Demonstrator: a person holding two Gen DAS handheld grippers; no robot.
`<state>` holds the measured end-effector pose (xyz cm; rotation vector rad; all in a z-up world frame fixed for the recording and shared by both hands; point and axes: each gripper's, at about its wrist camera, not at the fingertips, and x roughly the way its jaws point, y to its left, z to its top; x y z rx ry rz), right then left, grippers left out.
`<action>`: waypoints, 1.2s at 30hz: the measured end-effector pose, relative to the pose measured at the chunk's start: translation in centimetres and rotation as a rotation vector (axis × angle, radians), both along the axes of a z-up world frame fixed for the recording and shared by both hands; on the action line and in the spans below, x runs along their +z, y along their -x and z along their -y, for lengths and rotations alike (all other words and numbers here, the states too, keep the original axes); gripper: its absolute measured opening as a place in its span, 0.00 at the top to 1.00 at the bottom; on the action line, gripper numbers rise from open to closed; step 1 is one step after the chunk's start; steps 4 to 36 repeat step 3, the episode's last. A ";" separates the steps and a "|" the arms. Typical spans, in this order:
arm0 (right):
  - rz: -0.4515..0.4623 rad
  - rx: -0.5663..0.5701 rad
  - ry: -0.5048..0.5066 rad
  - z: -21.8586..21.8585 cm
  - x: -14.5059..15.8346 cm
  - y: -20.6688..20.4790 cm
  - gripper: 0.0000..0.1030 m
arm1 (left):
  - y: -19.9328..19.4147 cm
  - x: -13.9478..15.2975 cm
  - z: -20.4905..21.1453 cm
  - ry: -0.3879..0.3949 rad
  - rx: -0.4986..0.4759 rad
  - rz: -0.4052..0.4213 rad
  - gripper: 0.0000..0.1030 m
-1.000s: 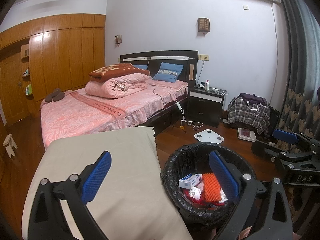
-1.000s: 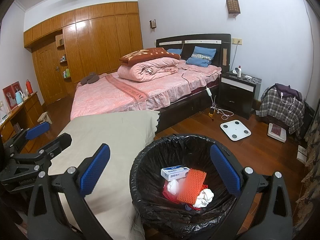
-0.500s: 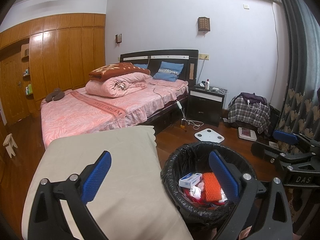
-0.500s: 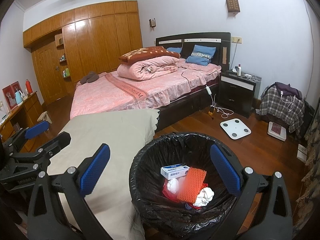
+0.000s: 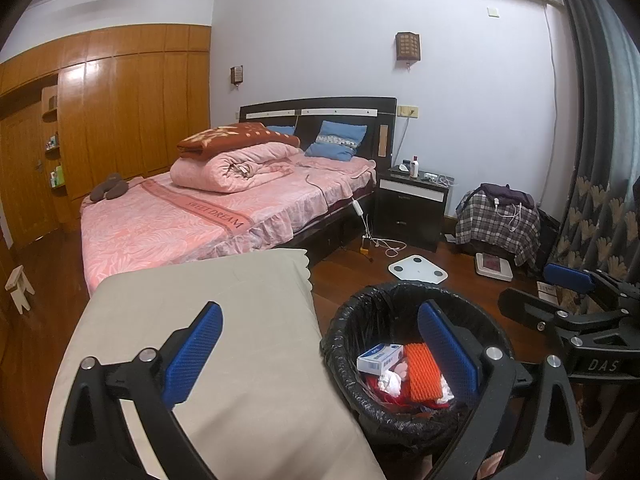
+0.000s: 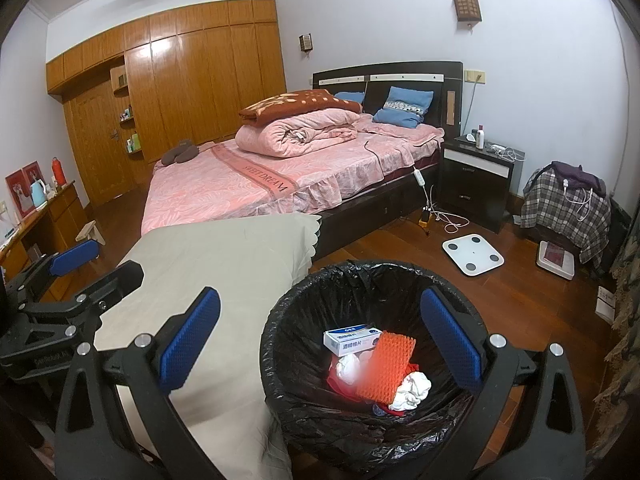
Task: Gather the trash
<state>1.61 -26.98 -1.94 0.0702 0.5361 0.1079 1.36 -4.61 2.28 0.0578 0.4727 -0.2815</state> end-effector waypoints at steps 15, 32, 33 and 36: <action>0.000 0.000 -0.001 0.0 0.0 0.1 0.05 | 0.0 0.0 0.0 0.000 0.000 0.000 0.07; 0.000 0.000 -0.001 0.0 0.0 0.1 0.05 | 0.0 0.0 0.0 0.000 0.000 0.000 0.07; 0.000 0.000 -0.001 0.0 0.0 0.1 0.05 | 0.0 0.0 0.0 0.000 0.000 0.000 0.07; 0.000 0.000 -0.001 0.0 0.0 0.1 0.05 | 0.0 0.0 0.0 0.000 0.000 0.000 0.07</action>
